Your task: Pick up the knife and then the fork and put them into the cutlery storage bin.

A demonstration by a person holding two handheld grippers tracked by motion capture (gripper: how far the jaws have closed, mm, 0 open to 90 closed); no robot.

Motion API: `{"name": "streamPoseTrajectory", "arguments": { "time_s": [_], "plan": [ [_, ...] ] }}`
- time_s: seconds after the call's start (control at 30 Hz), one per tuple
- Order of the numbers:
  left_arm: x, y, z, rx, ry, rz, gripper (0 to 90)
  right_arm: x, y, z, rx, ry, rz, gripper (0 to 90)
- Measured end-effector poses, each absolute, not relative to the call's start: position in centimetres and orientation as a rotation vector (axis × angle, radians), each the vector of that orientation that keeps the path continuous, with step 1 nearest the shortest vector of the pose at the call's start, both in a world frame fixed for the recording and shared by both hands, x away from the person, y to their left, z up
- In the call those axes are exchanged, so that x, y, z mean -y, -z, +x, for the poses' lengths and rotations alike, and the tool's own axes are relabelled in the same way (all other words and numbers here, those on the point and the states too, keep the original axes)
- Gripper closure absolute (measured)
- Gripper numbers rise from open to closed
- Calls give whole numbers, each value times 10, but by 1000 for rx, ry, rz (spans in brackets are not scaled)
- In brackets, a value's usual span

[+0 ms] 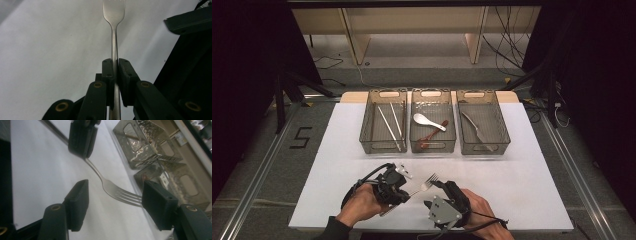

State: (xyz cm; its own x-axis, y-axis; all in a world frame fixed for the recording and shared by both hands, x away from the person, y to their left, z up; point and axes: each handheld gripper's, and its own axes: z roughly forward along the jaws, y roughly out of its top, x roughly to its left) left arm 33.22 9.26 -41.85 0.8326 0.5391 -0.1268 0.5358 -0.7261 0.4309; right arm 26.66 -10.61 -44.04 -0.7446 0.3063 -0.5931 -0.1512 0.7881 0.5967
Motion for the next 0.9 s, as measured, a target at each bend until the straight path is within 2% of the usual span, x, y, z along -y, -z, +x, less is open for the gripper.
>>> {"name": "streamPoseTrajectory", "arguments": {
  "time_s": [0.5,0.9],
  "plan": [
    [-81,408,329,-726,11,2565,831,91,457,263,-2181,-633,-124,553],
    [-73,405,327,-690,33,2574,831,88,464,262,-2142,-604,-138,696]
  ]
}}
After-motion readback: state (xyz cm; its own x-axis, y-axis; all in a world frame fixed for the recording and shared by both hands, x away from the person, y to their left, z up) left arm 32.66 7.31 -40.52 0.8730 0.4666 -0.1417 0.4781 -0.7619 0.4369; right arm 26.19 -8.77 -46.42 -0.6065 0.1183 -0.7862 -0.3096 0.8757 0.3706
